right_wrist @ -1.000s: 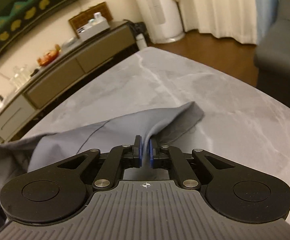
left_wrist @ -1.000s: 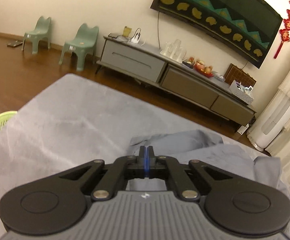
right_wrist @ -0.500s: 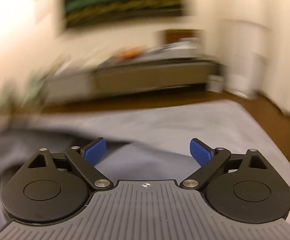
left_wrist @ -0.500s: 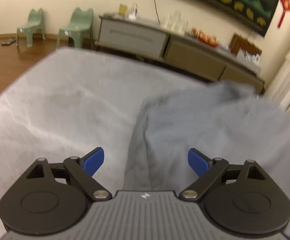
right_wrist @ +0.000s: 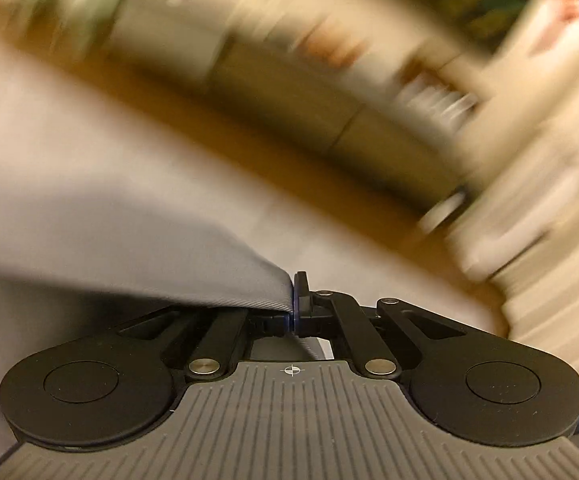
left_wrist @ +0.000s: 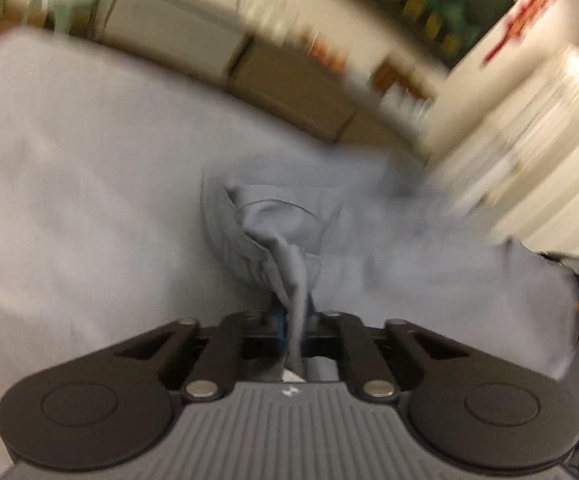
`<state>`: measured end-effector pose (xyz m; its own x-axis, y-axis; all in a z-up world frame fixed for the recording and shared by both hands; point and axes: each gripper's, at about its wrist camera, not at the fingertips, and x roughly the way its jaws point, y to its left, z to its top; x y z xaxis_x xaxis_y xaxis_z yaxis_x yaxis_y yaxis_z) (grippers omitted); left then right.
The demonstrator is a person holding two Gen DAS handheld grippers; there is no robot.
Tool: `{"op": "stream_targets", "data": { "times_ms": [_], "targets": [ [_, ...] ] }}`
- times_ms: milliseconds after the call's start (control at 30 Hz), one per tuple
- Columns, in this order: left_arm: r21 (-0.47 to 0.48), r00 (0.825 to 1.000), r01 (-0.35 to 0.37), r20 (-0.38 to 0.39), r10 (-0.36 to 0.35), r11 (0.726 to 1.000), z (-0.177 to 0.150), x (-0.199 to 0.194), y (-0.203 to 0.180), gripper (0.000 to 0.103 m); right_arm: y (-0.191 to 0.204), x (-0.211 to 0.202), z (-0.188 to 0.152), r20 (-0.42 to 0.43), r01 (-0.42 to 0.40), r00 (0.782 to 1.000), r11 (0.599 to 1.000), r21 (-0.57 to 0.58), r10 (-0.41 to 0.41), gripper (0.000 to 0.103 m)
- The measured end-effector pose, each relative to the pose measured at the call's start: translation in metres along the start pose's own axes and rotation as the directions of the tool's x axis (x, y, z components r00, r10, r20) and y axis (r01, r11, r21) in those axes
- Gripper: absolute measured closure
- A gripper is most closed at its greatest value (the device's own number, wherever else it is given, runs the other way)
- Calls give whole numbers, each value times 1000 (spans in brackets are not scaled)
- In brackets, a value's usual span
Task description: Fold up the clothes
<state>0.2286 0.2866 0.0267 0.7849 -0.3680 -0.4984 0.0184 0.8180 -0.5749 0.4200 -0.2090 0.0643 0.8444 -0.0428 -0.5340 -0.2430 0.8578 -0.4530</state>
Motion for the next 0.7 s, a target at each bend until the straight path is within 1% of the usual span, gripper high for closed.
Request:
{"op": "stream_targets", "data": {
  "times_ms": [33,67,100,133,167,200,233,267,300,333,367,400,433,467,500,533,567,600,633,667,700],
  "targets": [
    [-2,994,54,95,-54,999,11,-22,-7,98,-14,-30,14,102,63,993,997,48,-67,103],
    [20,980,80,179,-82,997,20,-40,-18,98,-27,-60,27,195,124,971,988,92,-140,103],
    [54,961,89,258,-100,995,28,-56,-32,98,-31,-83,36,261,203,940,974,96,-221,103],
    [71,946,80,308,-98,994,34,-64,-43,98,-34,-88,41,280,269,916,958,100,-286,103],
    [55,944,65,322,-79,996,40,-61,-51,98,-33,-73,43,245,361,898,930,64,-365,103],
    [32,956,36,289,-44,999,41,-46,-54,97,-32,-56,43,206,445,874,895,20,-439,102],
    [13,971,-1,239,-2,1000,40,-28,-56,96,-32,-26,34,129,495,864,868,-44,-487,99],
    [-5,982,-38,187,38,999,40,-10,-58,93,-32,3,15,9,483,875,872,-83,-484,92],
    [-8,988,-76,135,76,997,34,8,-56,90,-33,31,-3,-110,467,871,876,-119,-479,86],
    [-1,988,-125,93,124,992,25,23,-49,80,-34,55,-22,-218,445,858,885,-139,-466,65],
    [3,981,-182,67,181,983,16,33,-40,71,-37,57,-42,-273,422,861,903,-85,-429,60],
    [-1,974,-220,53,220,975,11,38,-29,66,-40,56,-61,-316,398,868,917,-20,-384,55],
    [-13,971,-234,43,234,972,8,37,-20,57,-45,44,-77,-307,365,896,926,94,-321,44],
    [-28,970,-241,36,242,970,5,34,-11,52,-49,29,-91,-289,334,918,922,197,-272,33],
    [-46,973,-225,33,227,973,6,27,-3,50,-53,13,-104,-266,300,938,907,296,-223,28],
    [-65,979,-199,32,201,978,8,18,4,44,-57,-3,-119,-240,264,954,882,389,-180,22],
    [-66,983,-178,29,180,982,8,11,5,34,-63,-22,-136,-226,247,962,851,463,-156,20],
    [-57,987,-160,24,162,985,7,5,3,30,-71,-38,-155,-211,231,968,812,536,-136,20],
    [-28,988,-154,5,154,988,5,2,-2,24,-88,-47,-179,-204,232,970,758,610,-132,19],
    [22,988,-147,-35,147,989,2,5,-12,23,-103,-55,-201,-197,229,972,696,681,-127,18],
    [77,987,-135,-82,141,988,-2,10,-22,23,-116,-54,-220,-189,218,975,622,752,-112,17]
  ]
}}
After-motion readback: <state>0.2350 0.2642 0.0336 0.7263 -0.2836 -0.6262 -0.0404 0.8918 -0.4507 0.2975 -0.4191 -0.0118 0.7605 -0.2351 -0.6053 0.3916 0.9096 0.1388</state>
